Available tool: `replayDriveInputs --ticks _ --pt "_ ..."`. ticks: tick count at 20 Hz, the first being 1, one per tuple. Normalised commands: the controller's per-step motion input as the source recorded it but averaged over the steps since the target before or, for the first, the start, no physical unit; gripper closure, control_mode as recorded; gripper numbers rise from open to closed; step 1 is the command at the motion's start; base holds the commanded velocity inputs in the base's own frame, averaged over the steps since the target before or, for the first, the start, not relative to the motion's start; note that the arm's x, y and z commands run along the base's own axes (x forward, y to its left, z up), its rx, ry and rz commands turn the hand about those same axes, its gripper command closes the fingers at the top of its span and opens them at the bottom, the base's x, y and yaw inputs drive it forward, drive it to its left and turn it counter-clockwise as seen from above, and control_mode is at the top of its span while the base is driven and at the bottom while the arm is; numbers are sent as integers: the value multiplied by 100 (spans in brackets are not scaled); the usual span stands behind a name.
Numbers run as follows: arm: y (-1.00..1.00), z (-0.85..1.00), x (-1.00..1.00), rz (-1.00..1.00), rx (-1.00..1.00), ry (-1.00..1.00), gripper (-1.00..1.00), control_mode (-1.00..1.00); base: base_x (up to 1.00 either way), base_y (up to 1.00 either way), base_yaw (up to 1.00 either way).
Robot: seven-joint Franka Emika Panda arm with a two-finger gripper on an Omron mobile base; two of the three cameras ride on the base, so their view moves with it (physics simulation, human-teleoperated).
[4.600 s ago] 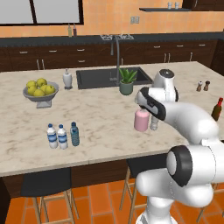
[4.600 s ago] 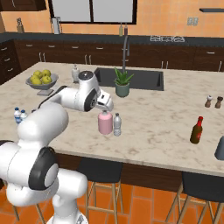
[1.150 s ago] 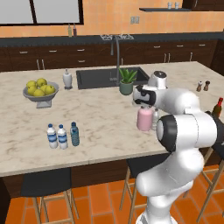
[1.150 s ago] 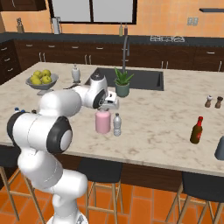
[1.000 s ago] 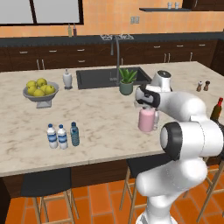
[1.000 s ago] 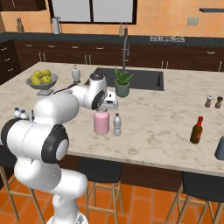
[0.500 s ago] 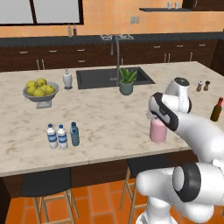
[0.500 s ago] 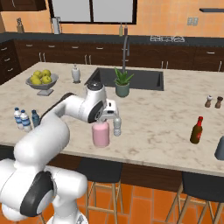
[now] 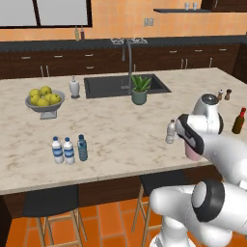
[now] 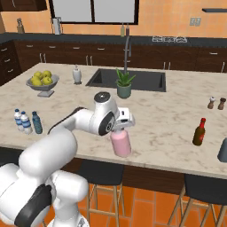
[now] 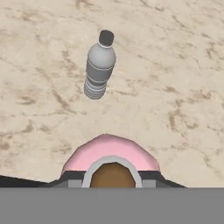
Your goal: Move the plastic bottles in the middle to the plastics group, and the glass bottles in the middle to the glass group.
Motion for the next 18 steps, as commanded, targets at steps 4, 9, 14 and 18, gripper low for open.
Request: replayDriveInputs --ticks 4,9,14,18 --pt "-84 6 34 -13 -3 7 100 -100 0 0 0" --pt "-88 6 34 -17 0 15 100 -100 0 0 0" --pt "-87 8 32 -3 0 11 100 -100 0 0 0" --pt "-88 8 26 0 0 5 100 -100 0 0 0"
